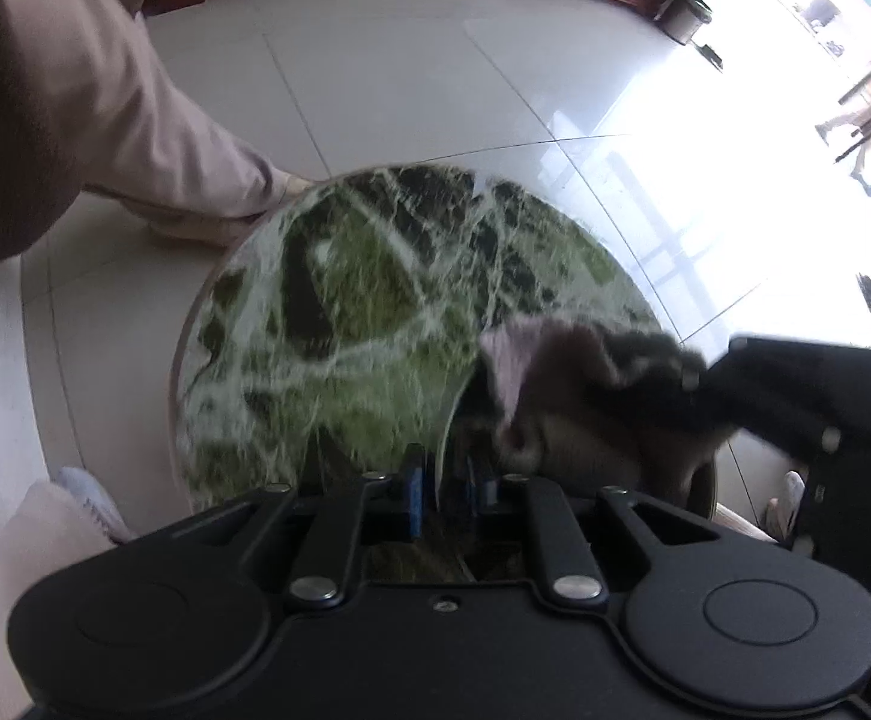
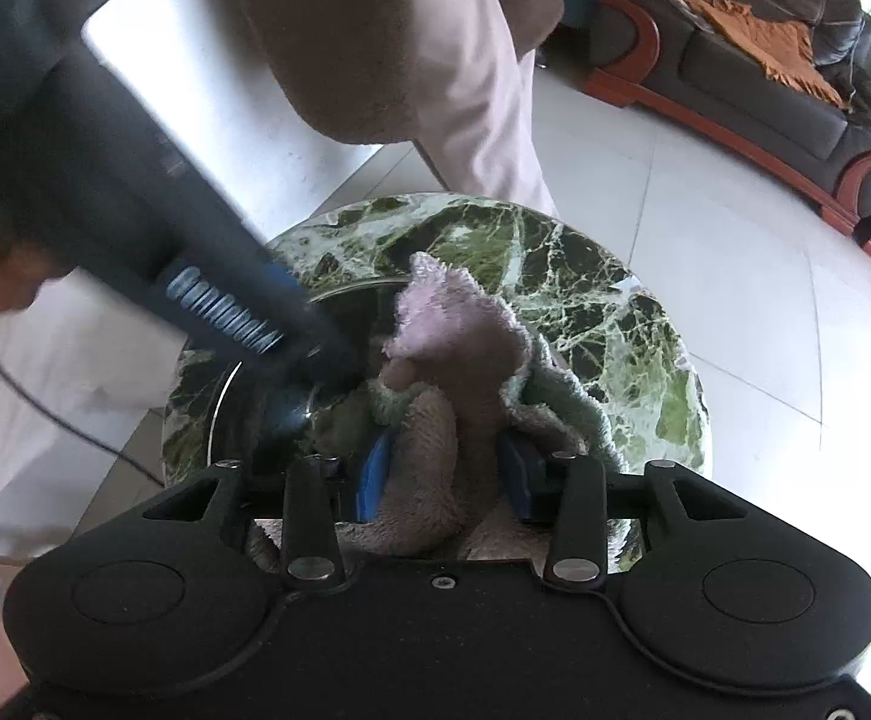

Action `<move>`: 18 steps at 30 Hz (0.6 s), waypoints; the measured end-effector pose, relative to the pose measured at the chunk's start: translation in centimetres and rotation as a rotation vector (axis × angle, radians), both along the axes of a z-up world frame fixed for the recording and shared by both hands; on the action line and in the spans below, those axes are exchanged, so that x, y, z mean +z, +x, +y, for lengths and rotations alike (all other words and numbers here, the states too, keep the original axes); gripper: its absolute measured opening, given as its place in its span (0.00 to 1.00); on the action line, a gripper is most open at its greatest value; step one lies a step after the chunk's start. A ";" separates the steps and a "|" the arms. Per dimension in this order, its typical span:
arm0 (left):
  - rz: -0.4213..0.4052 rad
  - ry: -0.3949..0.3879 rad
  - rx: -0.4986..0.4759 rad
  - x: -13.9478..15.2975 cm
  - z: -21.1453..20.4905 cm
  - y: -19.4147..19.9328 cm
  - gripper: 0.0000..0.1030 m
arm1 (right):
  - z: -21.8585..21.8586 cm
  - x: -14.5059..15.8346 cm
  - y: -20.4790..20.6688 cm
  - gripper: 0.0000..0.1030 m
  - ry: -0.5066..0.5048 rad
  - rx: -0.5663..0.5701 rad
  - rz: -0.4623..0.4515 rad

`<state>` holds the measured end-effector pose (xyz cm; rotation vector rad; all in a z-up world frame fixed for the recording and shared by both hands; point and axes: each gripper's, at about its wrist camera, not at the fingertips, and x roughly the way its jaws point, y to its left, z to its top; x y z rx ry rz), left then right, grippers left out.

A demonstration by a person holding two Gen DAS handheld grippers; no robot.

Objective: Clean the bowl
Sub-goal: 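Push pink towel into bowl and scrub inner wall, right gripper, while left holds rim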

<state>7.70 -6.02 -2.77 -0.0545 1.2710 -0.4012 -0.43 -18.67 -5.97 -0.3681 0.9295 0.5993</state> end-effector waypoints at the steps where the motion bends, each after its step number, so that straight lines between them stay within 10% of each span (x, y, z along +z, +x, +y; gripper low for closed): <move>1: 0.007 -0.002 -0.005 -0.3 -0.1 0.2 0.11 | 0.0 0.0 0.0 0.41 0.003 -0.001 0.003; 18: 0.039 -0.009 0.085 -1.0 1.0 -1.4 0.12 | 0.6 0.1 0.0 0.43 0.004 -0.040 0.000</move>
